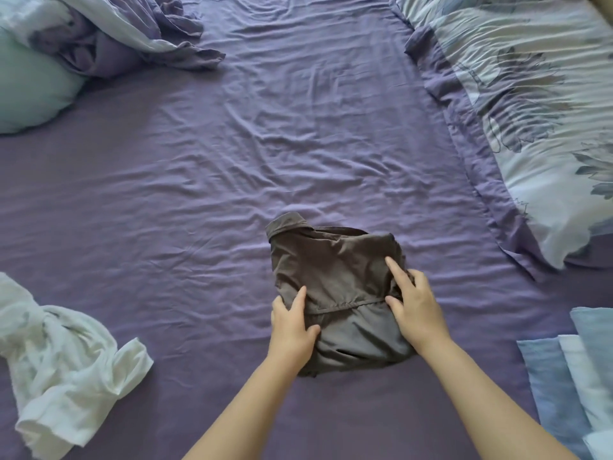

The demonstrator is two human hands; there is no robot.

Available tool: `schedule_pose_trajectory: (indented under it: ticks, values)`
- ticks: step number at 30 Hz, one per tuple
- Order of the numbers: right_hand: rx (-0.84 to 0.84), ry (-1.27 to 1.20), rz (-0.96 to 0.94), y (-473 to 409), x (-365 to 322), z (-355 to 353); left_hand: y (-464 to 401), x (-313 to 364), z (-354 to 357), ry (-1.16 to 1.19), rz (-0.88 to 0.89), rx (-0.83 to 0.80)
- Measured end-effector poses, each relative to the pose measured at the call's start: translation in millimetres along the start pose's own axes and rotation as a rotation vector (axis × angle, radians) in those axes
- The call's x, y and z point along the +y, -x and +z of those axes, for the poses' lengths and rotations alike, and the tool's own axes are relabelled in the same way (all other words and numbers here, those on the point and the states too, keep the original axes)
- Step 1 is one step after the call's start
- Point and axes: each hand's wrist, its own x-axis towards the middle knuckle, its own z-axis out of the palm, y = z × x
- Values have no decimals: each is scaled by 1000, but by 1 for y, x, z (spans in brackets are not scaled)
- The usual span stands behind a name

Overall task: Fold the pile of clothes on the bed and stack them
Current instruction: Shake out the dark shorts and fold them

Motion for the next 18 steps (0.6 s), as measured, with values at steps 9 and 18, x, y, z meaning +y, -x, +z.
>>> schedule_pose_trajectory:
  ticks: [9,18]
  values:
    - [48,394,94,5,41,-49,19,55,44,-187,115,-47]
    - [-183,733,92,34,40,-15,47,39,52,-337,-46,-48]
